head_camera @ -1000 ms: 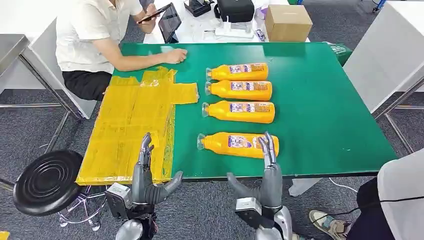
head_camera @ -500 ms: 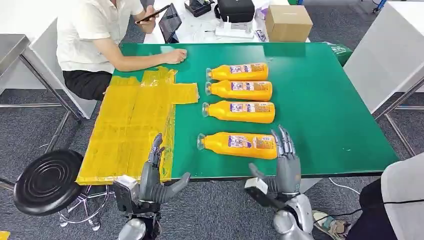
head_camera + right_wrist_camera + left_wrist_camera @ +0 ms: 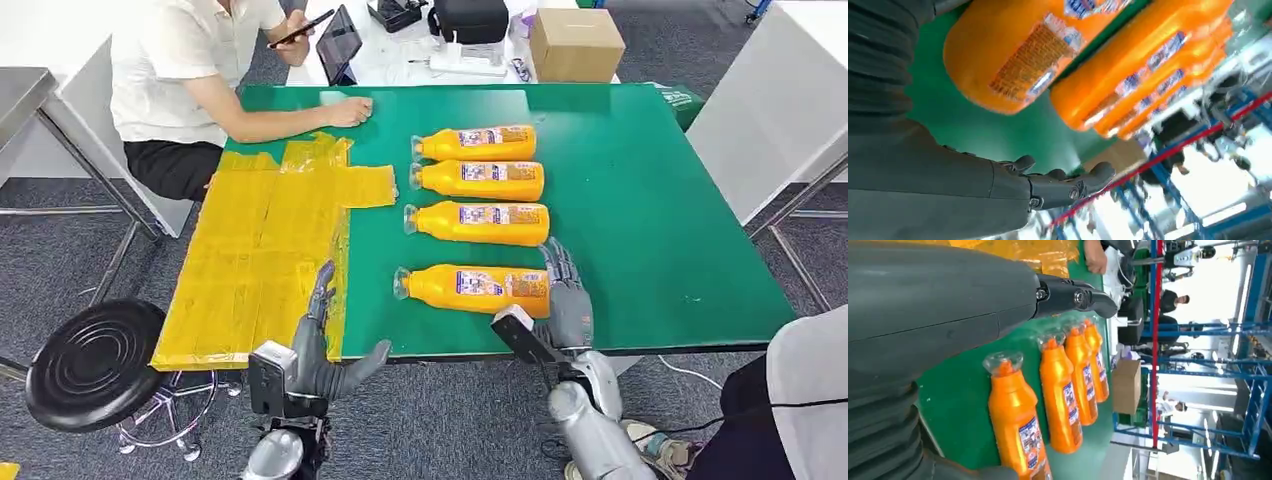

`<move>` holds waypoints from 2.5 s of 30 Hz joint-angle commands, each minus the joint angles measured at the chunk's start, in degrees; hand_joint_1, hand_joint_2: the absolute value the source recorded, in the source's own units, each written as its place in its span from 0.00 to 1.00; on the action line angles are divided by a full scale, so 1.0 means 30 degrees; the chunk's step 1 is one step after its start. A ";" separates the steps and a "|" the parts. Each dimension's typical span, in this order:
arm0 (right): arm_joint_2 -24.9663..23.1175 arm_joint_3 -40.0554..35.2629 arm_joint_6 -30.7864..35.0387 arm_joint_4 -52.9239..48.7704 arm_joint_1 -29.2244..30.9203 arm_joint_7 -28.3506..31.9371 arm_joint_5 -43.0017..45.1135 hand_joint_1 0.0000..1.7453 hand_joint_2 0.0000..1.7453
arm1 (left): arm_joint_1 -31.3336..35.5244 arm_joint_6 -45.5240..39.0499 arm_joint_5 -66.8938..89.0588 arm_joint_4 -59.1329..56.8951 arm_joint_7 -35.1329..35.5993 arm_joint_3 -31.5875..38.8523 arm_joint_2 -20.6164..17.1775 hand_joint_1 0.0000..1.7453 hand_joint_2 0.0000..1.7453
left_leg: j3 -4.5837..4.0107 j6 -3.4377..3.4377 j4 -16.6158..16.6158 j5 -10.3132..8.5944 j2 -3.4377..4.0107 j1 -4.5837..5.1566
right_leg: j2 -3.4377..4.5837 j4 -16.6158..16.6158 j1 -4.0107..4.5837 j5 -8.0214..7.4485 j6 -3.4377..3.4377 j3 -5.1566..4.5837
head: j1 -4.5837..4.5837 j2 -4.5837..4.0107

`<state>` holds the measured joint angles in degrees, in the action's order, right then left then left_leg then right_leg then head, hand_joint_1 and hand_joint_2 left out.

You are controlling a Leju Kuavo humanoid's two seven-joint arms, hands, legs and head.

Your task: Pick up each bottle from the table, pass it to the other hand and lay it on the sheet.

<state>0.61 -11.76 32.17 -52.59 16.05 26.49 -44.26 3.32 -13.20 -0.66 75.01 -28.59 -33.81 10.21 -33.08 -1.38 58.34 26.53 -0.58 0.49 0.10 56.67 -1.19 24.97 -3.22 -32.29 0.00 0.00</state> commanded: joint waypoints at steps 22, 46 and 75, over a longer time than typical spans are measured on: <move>0.1305 -0.4811 -0.4685 0.3013 0.4022 -0.6065 -0.1726 0.00 1.00 | 0.1122 0.4340 -0.5386 -0.1694 0.3721 -0.1415 -0.0338 0.00 1.00 | 0.0031 0.0037 -0.0004 0.0007 0.0046 -0.0022 | 0.0032 -0.0014 0.0026 -0.0009 0.0049 0.0024 | 0.0000 0.0000; 0.1953 -0.6614 -0.7546 0.3525 0.5431 -0.7894 -0.2350 0.00 1.00 | 0.1078 0.4495 -0.5870 -0.1796 0.4385 -0.1298 -0.0345 0.00 1.00 | 0.0012 0.0021 0.0000 -0.0003 0.0011 -0.0005 | 0.0006 -0.0001 0.0008 -0.0005 0.0029 0.0008 | 0.0007 0.0000; 0.3138 -0.7671 -1.1576 0.5891 0.5565 -0.7948 0.0863 0.98 1.00 | 0.1114 0.3616 -0.5220 -0.1384 0.4198 -0.0664 -0.0246 0.00 1.00 | 0.0082 0.0025 -0.0012 -0.0013 -0.0045 -0.0029 | -0.0052 -0.0041 0.0032 -0.0006 0.0035 0.0095 | 0.0007 0.0000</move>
<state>9.03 -32.17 -1.20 -41.81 33.49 3.15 -42.34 5.03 -2.23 -16.52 72.41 -16.13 -36.59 10.36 -32.93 -1.39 58.37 26.52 -0.61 0.49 0.10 56.67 -1.19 24.96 -3.22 -32.17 0.02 0.00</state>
